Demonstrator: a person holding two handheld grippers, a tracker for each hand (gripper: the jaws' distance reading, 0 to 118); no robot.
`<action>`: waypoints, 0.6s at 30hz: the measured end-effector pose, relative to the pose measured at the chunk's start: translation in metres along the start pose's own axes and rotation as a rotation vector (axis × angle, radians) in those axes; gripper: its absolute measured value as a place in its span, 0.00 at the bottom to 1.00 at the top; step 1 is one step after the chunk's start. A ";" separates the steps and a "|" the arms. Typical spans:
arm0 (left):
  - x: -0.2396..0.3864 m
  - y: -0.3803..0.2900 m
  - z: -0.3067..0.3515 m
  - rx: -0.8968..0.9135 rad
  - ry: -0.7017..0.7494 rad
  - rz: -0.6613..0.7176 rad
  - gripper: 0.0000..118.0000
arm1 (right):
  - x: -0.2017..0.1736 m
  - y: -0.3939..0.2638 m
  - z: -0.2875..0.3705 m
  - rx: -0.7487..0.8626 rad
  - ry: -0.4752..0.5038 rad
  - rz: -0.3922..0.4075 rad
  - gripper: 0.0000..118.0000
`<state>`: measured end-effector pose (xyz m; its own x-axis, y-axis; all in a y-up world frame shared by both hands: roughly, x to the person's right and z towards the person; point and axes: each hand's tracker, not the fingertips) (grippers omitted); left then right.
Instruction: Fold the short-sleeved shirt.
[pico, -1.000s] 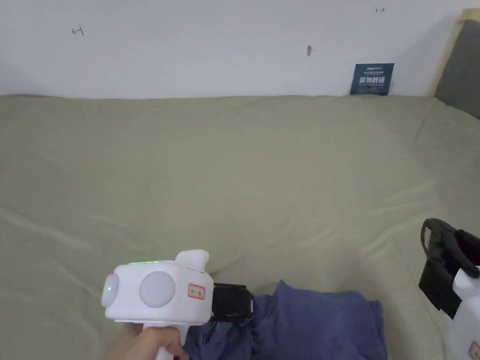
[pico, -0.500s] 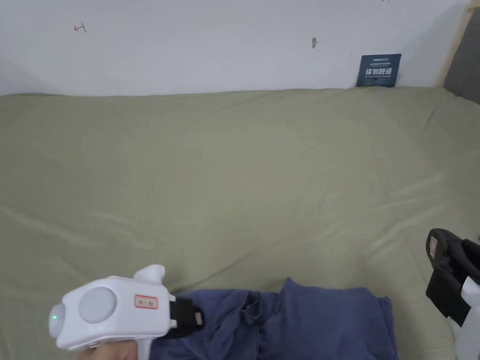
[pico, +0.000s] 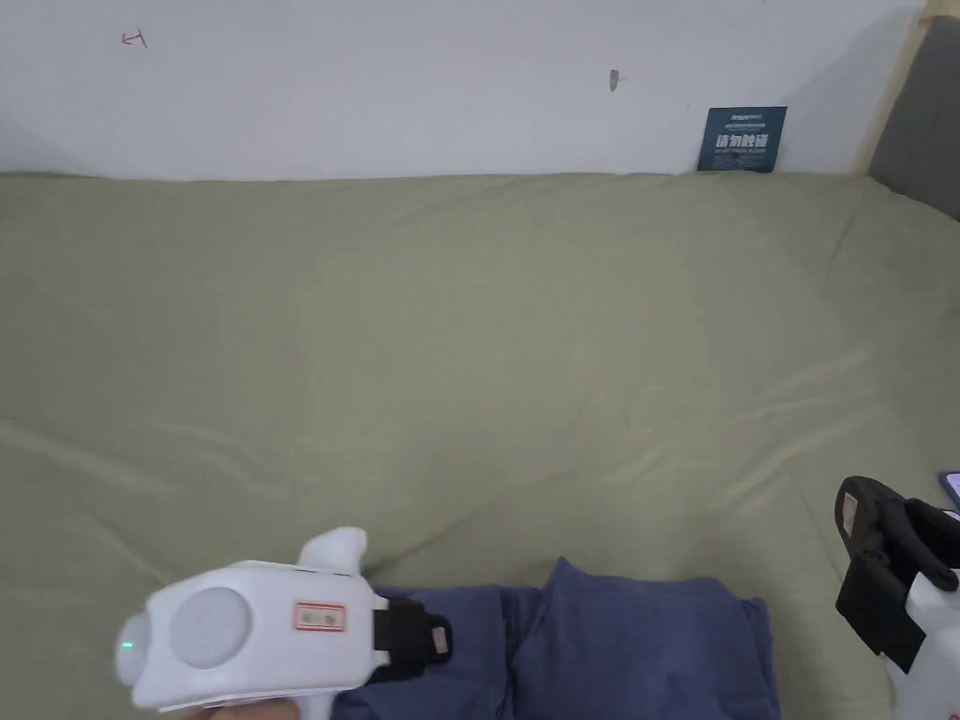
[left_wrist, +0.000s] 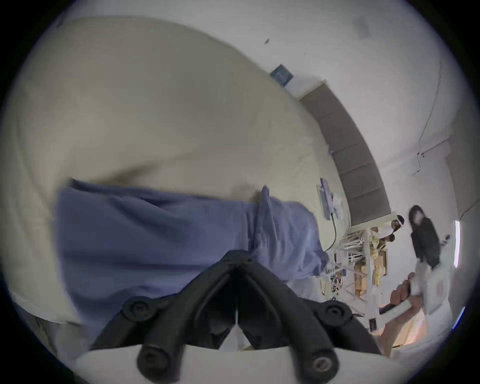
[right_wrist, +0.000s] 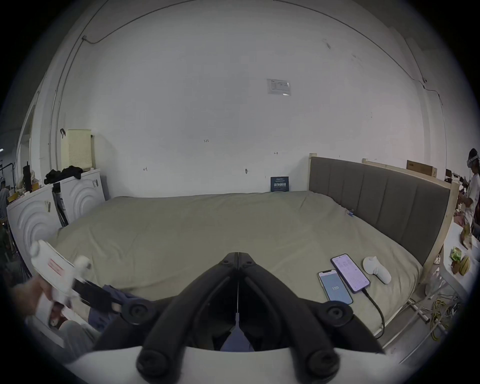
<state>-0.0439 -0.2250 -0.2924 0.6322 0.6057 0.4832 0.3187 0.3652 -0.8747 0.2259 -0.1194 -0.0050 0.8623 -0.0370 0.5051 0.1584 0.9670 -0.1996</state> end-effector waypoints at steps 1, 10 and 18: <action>-0.007 0.001 0.019 0.024 0.018 -0.003 0.00 | -0.002 0.001 -0.001 0.003 0.005 -0.001 0.02; -0.090 -0.007 0.092 0.104 0.114 0.123 0.00 | -0.021 0.006 -0.007 0.021 0.032 0.013 0.02; -0.124 -0.009 0.047 0.052 -0.176 0.275 0.99 | -0.029 0.005 -0.007 -0.002 0.039 0.042 0.02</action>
<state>-0.1584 -0.2703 -0.3429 0.5567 0.7977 0.2318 0.1133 0.2035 -0.9725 0.2046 -0.1148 -0.0266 0.8864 -0.0058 0.4629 0.1221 0.9675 -0.2217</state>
